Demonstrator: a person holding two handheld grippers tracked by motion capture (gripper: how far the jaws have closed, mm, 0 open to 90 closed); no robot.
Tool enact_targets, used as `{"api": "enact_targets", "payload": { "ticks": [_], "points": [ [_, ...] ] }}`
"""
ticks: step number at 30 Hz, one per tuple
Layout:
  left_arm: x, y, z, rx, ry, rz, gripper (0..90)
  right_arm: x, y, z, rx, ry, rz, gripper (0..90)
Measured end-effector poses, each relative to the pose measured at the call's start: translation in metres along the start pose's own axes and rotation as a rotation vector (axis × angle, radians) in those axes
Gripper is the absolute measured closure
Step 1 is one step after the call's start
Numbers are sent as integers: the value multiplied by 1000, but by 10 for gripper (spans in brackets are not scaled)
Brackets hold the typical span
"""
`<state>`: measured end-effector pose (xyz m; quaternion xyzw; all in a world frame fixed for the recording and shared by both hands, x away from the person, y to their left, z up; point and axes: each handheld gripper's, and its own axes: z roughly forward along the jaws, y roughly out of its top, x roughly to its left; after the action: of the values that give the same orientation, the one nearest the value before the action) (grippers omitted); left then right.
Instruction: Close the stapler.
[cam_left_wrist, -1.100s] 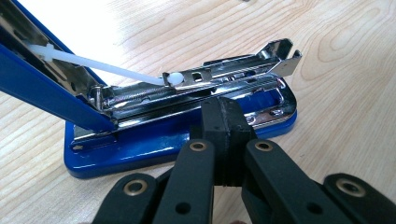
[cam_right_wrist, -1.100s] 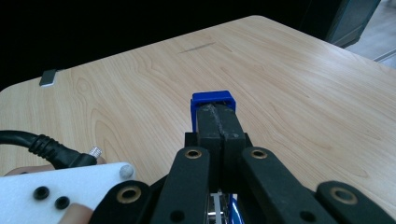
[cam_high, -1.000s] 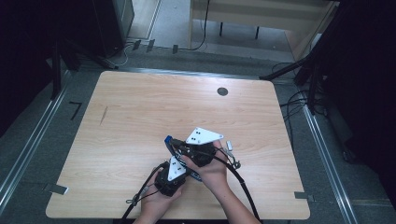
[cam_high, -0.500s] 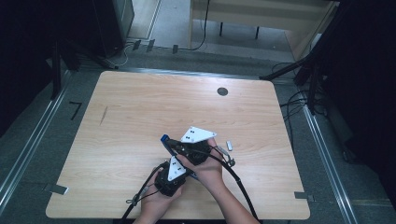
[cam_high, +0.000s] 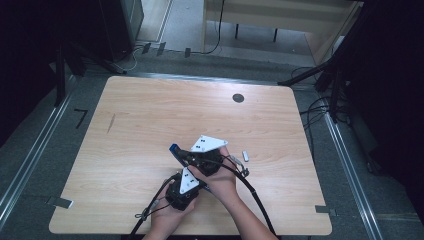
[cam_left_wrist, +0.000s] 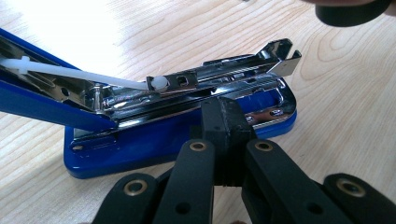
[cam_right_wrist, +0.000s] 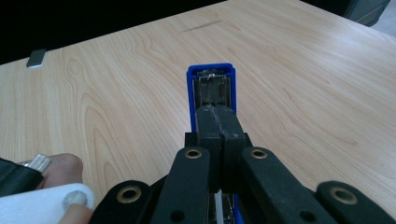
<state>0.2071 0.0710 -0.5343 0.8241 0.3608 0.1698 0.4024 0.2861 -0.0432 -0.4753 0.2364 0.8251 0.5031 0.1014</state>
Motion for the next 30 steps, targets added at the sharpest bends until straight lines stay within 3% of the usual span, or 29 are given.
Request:
{"api": "enact_targets", "payload": {
  "ticks": [15, 19, 30],
  "points": [
    [0, 0, 0, 1, 1, 2, 900, -2, -2, 5, 10, 10, 3, 900],
    [0, 0, 0, 1, 0, 2, 900, -1, -4, 9, 43, 1, -12, 900],
    [0, 0, 0, 0, -4, -3, 900, -4, -7, 17, 70, 10, -9, 900]
  ]
}}
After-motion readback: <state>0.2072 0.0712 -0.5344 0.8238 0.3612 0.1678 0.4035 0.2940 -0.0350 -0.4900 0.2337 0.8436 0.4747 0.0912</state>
